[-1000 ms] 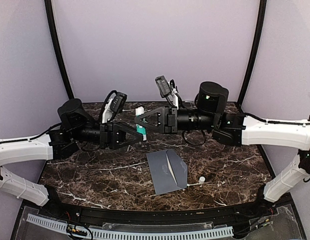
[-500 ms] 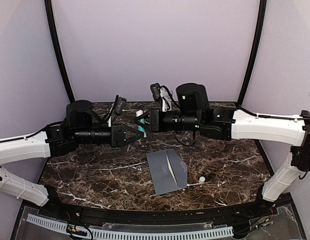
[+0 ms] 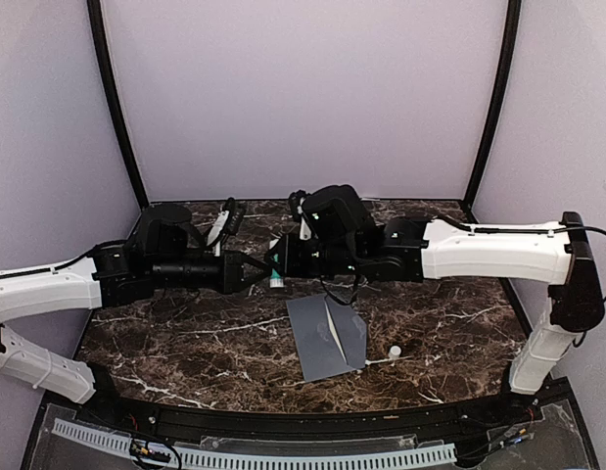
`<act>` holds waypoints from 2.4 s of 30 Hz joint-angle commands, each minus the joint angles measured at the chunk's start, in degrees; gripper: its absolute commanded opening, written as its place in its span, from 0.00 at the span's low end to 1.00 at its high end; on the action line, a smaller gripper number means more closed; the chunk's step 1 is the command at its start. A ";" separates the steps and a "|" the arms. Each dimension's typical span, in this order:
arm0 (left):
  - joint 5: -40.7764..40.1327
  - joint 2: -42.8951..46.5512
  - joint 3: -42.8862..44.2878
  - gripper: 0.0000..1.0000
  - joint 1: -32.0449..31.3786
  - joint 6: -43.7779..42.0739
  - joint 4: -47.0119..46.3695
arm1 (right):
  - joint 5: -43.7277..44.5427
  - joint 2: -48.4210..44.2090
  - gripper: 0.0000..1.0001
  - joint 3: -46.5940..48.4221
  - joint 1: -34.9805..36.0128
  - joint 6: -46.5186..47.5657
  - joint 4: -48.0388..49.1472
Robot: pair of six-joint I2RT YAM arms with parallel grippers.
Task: Place the letter into the envelope and seal it
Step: Unscrew the solid glue.
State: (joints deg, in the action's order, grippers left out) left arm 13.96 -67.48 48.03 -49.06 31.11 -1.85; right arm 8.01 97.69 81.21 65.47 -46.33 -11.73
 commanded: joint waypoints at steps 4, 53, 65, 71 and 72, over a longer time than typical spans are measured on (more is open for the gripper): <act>6.98 3.40 -4.44 0.22 0.37 1.78 -9.66 | 4.19 -6.82 0.07 -2.45 2.08 -0.32 1.52; 20.72 -4.75 -0.86 0.02 -6.23 10.96 -34.82 | -13.61 -25.97 0.38 -22.02 1.77 11.28 30.59; 30.88 -6.16 -1.75 0.00 -6.24 11.74 -43.51 | -23.26 -28.56 0.78 -27.27 -2.98 6.84 39.08; 34.15 -6.94 -0.47 0.00 -6.23 11.64 -43.75 | -33.08 -25.49 0.74 -26.47 -4.84 4.94 43.39; 34.35 -6.99 -0.30 0.00 -6.25 11.45 -42.86 | -34.68 -24.75 0.72 -25.80 -4.87 5.01 43.41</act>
State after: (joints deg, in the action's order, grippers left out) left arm 45.23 -74.46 46.26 -55.29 42.94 -43.05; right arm -17.98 70.91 53.45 60.69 -40.07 26.65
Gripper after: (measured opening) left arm 0.217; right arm 0.752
